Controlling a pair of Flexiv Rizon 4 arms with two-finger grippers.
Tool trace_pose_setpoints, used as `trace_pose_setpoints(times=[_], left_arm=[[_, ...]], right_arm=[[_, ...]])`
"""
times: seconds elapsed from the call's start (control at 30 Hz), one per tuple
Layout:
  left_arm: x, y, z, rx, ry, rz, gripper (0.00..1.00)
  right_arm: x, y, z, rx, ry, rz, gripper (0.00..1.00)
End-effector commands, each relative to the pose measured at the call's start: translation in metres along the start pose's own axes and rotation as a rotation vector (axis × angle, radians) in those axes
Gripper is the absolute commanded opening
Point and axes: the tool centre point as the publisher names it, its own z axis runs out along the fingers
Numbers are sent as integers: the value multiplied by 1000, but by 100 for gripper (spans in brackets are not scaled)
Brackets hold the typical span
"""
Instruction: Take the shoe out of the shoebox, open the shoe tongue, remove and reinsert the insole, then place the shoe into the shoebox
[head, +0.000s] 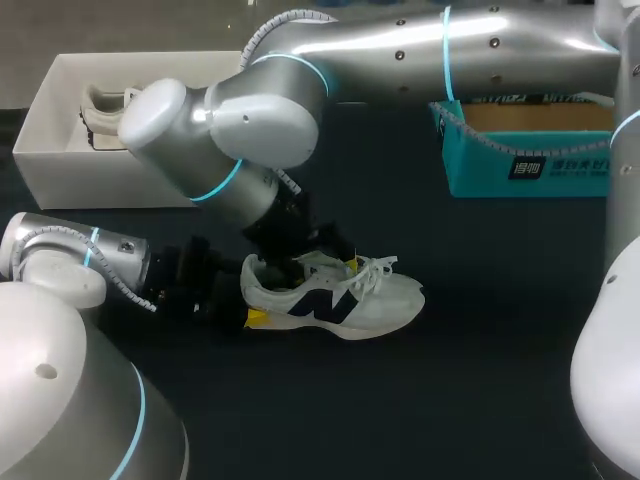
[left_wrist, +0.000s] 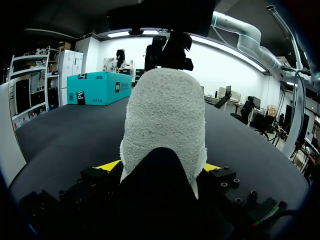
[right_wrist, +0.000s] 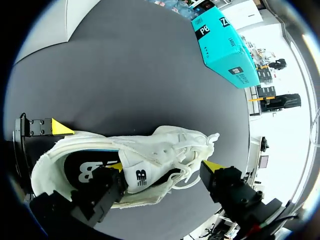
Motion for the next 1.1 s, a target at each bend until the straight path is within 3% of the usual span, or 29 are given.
trace_pose_setpoints(times=[0.03, 0.13, 0.33, 0.5, 0.6, 0.9, 1.1], left_arm=[[-2, 3, 1, -2, 2, -1, 0], [-2, 3, 1, -2, 2, -1, 0], [-2, 3, 1, -2, 2, -1, 0], [-2, 3, 1, -2, 2, -1, 0], [-2, 3, 1, -2, 2, -1, 0], [-2, 3, 1, -2, 2, -1, 0], [-2, 3, 1, -2, 2, -1, 0]], right_arm=[[-9, -3, -6, -8, 12, 153, 46], [-15, -1, -11, -4, 34, 168, 44], [-25, 3, -15, 19, 95, 196, 24], [-36, 6, -19, 46, 166, 219, 15], [-44, 7, -20, 69, 223, 232, 0], [-65, 5, -9, 98, 268, 264, 0], [-76, 4, 9, 134, 276, 304, 0]])
